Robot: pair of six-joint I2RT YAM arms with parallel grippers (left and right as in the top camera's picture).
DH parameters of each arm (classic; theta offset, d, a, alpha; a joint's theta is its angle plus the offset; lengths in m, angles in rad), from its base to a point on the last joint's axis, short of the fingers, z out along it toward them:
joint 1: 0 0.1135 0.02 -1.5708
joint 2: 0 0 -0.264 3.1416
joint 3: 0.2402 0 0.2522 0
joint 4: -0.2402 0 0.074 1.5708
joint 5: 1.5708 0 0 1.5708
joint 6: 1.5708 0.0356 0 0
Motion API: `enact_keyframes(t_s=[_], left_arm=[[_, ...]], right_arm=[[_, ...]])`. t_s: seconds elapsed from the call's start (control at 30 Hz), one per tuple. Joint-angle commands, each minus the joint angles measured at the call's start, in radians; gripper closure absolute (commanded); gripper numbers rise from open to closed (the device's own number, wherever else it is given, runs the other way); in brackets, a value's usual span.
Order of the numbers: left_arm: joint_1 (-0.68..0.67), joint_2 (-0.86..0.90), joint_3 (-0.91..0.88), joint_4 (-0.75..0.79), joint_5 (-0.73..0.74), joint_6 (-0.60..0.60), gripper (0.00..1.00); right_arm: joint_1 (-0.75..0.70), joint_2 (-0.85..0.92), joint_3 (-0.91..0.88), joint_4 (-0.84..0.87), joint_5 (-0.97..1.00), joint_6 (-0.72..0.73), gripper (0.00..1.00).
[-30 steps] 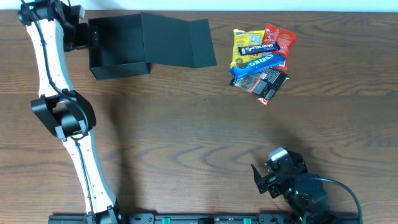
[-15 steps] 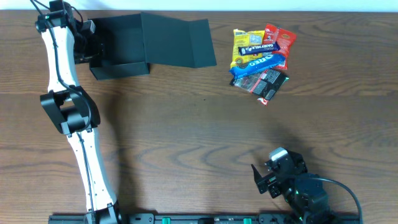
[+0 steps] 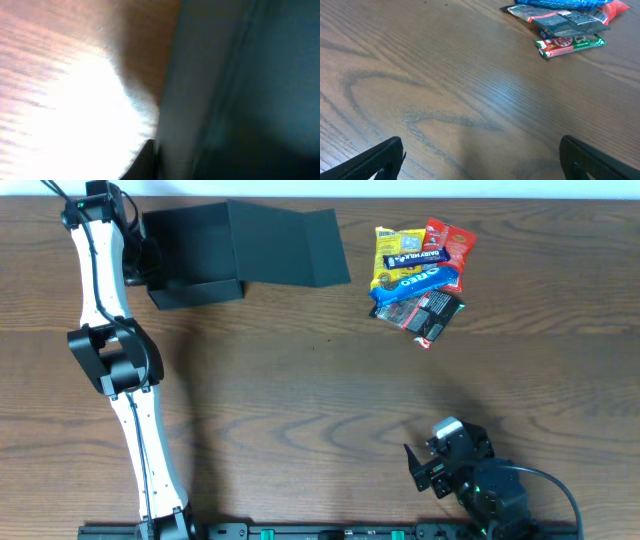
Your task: Pack container
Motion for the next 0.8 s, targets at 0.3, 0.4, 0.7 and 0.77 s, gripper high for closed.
enact_keyframes(t_s=[0.3,0.4,0.7,0.77], left_arm=[[-0.005,-0.051,0.023,-0.166,-0.019,-0.404,0.94],[-0.008,-0.053,0.045,-0.224,-0.022,-0.424,0.94],[-0.091,-0.178,0.088,-0.303,-0.123,-0.416,0.94],[-0.117,-0.204,0.088,-0.303,-0.179,-0.415,0.94]], right_arm=[[-0.002,-0.005,-0.010,0.000,0.007,0.007,0.01],[-0.002,-0.005,-0.010,0.000,0.007,0.007,0.01],[-0.002,-0.005,-0.010,0.000,0.007,0.007,0.01],[-0.002,-0.005,-0.010,0.000,0.007,0.007,0.01]])
